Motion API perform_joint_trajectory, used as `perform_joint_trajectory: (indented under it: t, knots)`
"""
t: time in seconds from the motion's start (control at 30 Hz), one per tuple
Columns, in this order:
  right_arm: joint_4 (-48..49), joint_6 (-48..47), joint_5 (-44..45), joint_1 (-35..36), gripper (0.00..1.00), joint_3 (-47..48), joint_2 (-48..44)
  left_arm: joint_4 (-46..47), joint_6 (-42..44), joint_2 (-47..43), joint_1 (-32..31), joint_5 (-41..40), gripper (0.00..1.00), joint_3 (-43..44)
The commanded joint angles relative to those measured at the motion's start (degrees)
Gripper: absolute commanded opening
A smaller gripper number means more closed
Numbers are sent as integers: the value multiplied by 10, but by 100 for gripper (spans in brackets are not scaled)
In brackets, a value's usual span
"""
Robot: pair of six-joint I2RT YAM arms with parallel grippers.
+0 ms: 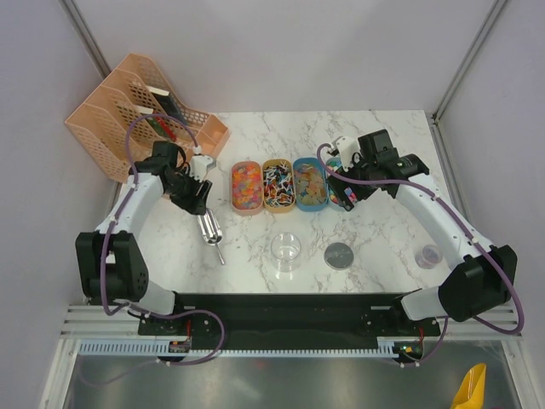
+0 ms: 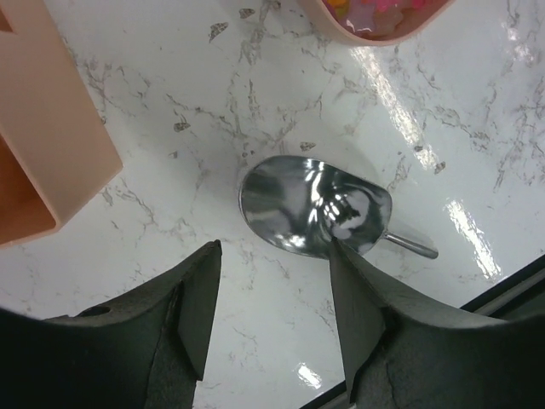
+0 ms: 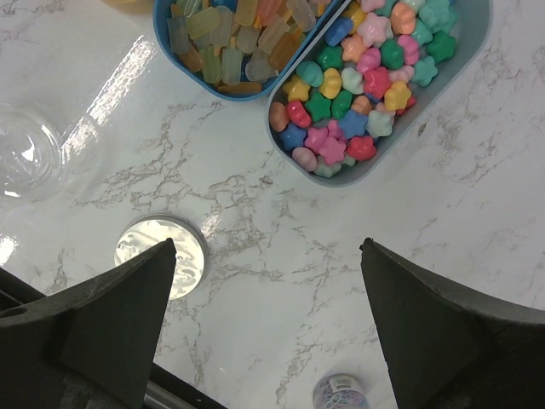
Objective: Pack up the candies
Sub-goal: Pick up the spatula from the center of the board.
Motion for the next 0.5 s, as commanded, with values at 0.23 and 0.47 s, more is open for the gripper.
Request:
perform_joint_trajectory:
  t: [0.23,0.47]
  knots:
    - [-4,-13,-8,2,98,6,-7,50,38,106,5,-5,57,80]
    - [-7,-18,-8,-4,98,-1,-14,31,79,142,13,14,53,97]
